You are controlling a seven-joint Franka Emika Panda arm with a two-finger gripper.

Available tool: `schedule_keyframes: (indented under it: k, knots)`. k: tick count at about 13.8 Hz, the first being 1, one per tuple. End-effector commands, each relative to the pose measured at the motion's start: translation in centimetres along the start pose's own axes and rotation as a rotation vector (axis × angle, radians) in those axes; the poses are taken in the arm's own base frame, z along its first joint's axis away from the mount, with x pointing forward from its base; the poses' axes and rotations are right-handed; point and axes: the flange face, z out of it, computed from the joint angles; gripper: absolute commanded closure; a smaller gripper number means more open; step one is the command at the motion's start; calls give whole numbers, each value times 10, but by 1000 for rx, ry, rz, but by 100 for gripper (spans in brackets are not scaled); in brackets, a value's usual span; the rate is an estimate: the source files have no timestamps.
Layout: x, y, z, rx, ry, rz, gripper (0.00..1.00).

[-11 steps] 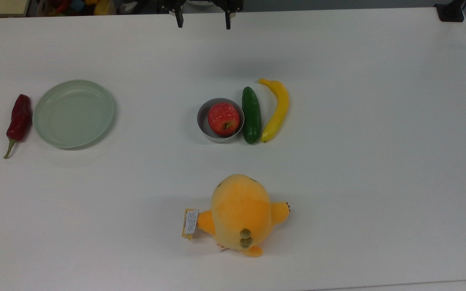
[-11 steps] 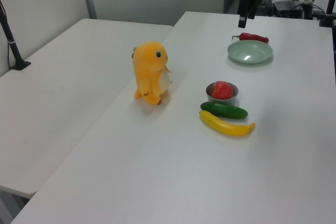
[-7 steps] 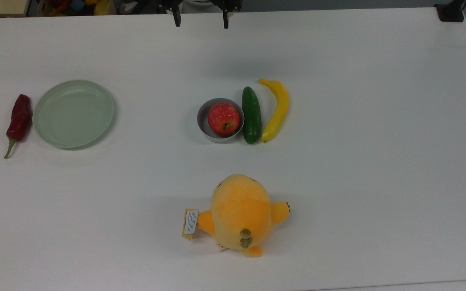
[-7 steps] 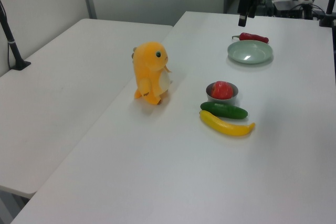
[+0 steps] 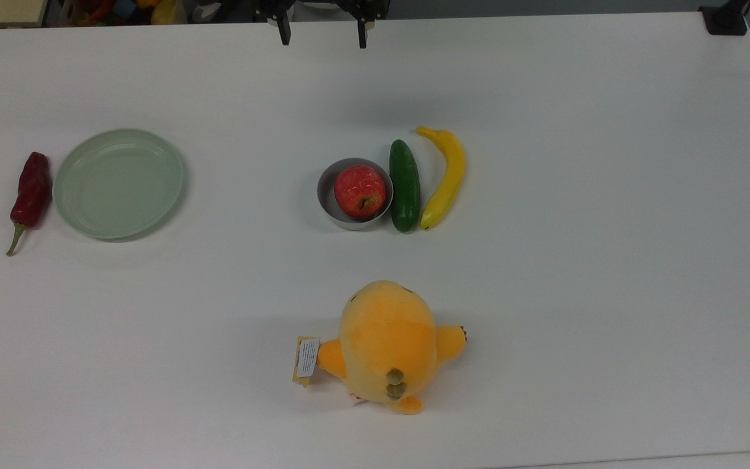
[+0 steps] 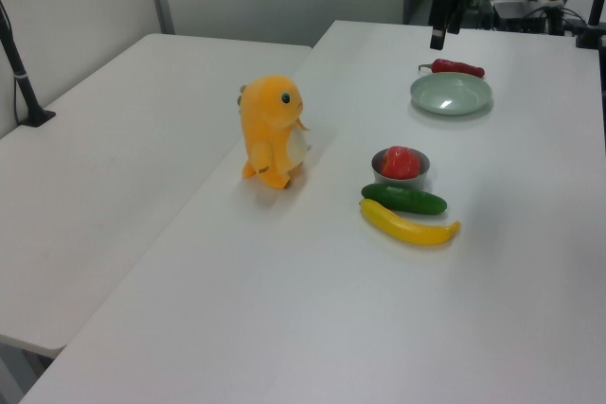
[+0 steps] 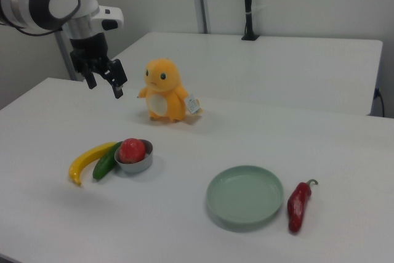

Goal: Red apple placed in the center of the desktop

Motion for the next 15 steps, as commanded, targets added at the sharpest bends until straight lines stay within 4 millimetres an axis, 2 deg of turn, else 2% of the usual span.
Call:
schedule_keyframes:
  k: [1,4,6,8,9,14,15]
  knots:
    - [8,3,20,-29,-21,-21,0]
    - [24,2,42,-31,9,-10,0]
    - [33,-2,67,-35,-7,-26,0]
    - [36,-5,83,-38,-19,-37,0]
    - [37,-17,99,-58,-36,-82,0]
    - [46,-26,139,-75,-60,-182,0]
    - [48,-31,152,-76,-65,-208,0]
